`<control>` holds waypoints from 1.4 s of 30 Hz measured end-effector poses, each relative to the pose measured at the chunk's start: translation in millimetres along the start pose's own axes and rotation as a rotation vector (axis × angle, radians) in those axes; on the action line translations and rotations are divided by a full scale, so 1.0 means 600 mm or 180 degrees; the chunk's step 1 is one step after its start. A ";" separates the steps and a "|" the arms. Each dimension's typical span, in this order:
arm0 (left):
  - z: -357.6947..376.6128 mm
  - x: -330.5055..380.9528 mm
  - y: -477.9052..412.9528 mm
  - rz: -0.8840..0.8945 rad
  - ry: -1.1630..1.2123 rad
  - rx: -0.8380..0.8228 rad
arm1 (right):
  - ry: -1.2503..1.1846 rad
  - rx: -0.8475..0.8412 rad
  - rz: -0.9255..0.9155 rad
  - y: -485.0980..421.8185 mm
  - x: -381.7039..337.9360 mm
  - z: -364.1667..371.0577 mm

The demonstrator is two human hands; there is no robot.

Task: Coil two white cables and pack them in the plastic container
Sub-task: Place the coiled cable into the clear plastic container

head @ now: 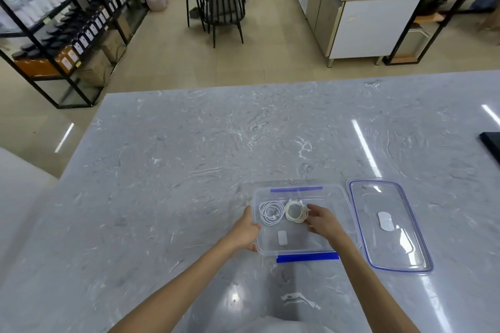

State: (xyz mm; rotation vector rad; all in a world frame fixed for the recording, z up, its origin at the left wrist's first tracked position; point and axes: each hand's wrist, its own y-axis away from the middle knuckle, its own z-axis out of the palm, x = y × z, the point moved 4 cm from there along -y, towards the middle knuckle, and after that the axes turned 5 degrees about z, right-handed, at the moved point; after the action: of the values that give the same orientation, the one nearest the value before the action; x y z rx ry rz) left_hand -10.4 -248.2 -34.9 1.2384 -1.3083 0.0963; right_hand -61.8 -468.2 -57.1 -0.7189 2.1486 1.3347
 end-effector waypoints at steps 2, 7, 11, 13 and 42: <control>0.001 0.004 0.005 -0.0017 0.0035 -0.0014 | 0.0367 0.0526 -0.0301 0.017 -0.006 -0.016; 0.001 0.012 0.013 -0.0054 -0.0005 0.0014 | 0.1127 0.2172 -0.1013 0.067 0.005 -0.078; 0.002 0.016 0.015 -0.0069 -0.0102 0.0062 | 0.0688 0.1305 -0.0338 0.049 0.040 -0.080; 0.001 0.020 0.011 -0.0077 -0.0154 0.0128 | 0.0677 0.1252 -0.0459 0.045 0.044 -0.079; 0.048 0.113 -0.004 0.0227 -0.2251 0.1330 | -0.0424 0.0890 -0.0763 0.070 0.066 -0.143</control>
State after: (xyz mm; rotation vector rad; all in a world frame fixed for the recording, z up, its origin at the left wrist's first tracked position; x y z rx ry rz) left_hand -4.0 -308.1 8.1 1.6615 -2.0149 -0.0261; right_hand -130.8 -537.1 -23.2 -0.7245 2.0159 0.9105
